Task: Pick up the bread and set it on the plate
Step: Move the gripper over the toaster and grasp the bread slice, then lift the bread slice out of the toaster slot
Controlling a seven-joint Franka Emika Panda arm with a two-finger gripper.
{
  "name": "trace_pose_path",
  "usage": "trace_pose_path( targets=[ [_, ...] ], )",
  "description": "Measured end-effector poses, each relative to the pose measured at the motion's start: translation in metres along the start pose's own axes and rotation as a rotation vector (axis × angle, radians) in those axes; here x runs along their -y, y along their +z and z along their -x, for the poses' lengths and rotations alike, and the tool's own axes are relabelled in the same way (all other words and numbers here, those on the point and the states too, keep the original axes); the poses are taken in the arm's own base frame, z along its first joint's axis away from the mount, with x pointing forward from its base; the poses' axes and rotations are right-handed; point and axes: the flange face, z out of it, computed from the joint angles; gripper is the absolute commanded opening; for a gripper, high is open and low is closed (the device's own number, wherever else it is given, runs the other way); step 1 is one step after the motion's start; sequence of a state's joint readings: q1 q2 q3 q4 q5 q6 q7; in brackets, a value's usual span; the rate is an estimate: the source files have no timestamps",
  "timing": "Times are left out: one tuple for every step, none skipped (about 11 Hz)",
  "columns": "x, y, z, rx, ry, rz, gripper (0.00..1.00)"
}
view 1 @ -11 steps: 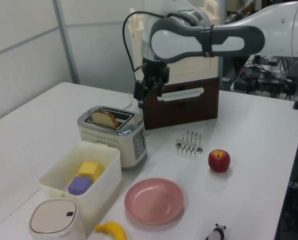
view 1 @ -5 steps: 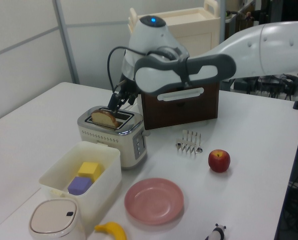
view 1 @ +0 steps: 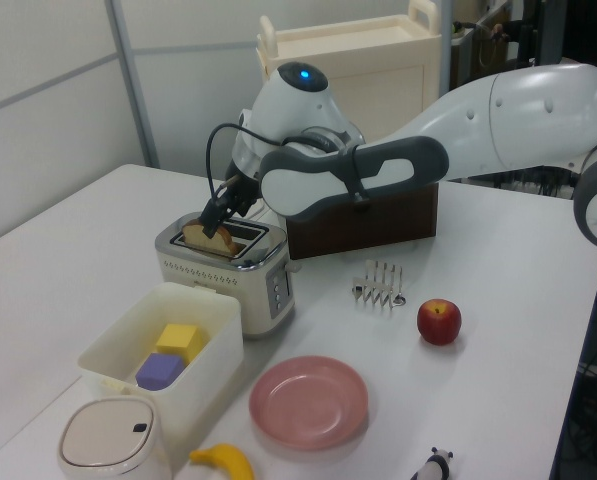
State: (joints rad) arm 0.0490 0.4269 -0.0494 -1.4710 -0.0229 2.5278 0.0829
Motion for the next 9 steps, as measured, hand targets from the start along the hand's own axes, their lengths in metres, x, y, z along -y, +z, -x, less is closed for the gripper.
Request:
trace_pose_path(
  targets=[
    [0.001,0.009,0.001,-0.002,-0.014,0.008,0.82],
    [0.003,0.019,0.002,0.002,-0.025,0.015,0.7],
    [0.004,0.028,0.003,0.005,-0.029,0.017,0.48],
    [0.004,0.032,0.001,0.003,-0.034,0.02,0.18],
    [0.004,0.032,-0.001,-0.002,-0.038,0.023,0.03],
    [0.005,0.031,-0.002,-0.006,-0.04,0.024,0.0],
    [0.006,0.03,-0.003,-0.009,-0.041,0.023,0.0],
    [0.005,0.029,-0.005,-0.012,-0.04,0.025,0.0],
    [0.004,0.027,-0.007,-0.017,-0.04,0.027,0.0]
  ],
)
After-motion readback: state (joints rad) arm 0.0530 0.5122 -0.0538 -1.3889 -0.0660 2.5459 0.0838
